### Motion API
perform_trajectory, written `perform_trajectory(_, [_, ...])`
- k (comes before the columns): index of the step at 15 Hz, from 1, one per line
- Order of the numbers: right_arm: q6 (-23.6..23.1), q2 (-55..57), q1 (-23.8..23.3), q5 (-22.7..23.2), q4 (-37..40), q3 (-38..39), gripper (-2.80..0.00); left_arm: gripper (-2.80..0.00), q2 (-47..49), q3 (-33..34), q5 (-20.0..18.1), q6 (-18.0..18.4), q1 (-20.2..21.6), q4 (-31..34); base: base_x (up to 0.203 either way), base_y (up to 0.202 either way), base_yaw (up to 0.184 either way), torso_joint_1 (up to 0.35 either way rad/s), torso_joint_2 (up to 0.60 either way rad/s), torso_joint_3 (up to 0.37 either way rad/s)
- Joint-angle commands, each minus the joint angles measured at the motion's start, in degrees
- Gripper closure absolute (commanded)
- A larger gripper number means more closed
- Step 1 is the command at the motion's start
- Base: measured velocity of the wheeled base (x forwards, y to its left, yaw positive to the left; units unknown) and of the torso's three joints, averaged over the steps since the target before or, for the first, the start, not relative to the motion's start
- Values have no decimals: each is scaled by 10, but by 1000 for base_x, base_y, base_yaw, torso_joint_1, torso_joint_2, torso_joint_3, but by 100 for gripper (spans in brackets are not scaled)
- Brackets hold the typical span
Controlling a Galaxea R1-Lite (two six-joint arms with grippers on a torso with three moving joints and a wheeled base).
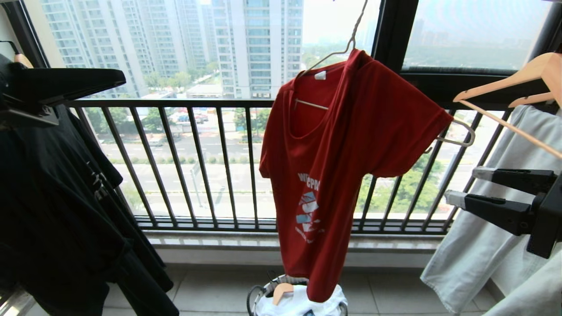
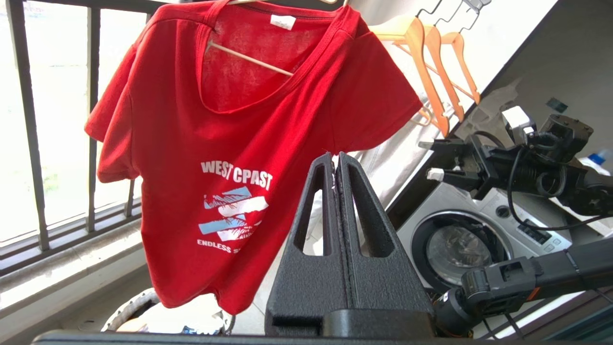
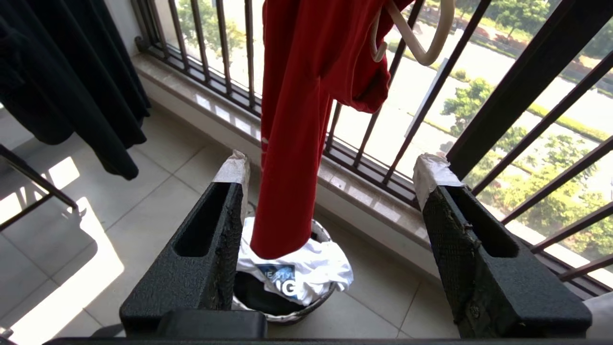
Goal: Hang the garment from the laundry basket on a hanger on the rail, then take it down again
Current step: Hang the clothes rack on the clothesline
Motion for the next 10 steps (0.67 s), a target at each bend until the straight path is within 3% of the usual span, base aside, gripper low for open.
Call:
perform_trajectory(1, [0, -1, 0, 1, -21, 27, 0, 0, 1, 0, -3, -1, 1, -1, 0, 0, 0, 0, 0, 0])
perform_trajectory(3, [5, 12, 0, 3, -30, 51, 0, 0, 2, 0, -3, -1, 1, -1, 0, 0, 0, 0, 0, 0])
perform_trajectory(5, [44, 37, 1, 7, -41, 61, 0, 0, 2, 0, -3, 0, 1, -1, 0, 0, 0, 0, 0, 0])
perform_trajectory(6, [71, 52, 1, 9, -65, 65, 0, 0, 3, -1, -3, -1, 1, -1, 0, 0, 0, 0, 0, 0])
perform_trajectory(9, [86, 86, 1, 11, -160, 101, 0, 0, 4, -1, -3, 0, 1, -1, 0, 0, 0, 0, 0, 0])
perform_trajectory(10, [87, 93, 1, 11, -187, 109, -280, 0, 4, -1, -3, 0, 1, -1, 0, 0, 0, 0, 0, 0])
